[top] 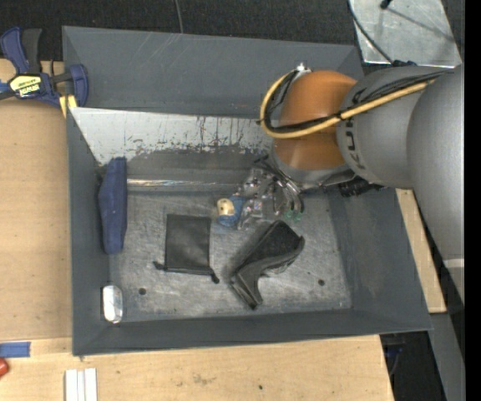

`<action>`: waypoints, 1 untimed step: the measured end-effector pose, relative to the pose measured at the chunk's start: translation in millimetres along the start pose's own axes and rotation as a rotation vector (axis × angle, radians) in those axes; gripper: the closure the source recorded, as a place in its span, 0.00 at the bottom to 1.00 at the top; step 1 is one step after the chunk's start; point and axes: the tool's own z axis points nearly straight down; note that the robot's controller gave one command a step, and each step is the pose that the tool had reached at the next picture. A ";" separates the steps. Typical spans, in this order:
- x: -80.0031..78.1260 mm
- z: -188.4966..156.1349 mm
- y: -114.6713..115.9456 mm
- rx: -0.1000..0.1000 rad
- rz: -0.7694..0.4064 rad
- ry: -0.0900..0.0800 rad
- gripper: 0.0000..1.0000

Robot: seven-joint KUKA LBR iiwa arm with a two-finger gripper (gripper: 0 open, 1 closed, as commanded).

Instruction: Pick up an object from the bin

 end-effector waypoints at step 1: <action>-6.4 -157.9 -7.2 0.001 -0.009 0.009 1.00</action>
Offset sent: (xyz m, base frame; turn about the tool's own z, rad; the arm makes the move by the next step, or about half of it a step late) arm -0.0010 -0.0080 0.1520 -0.0088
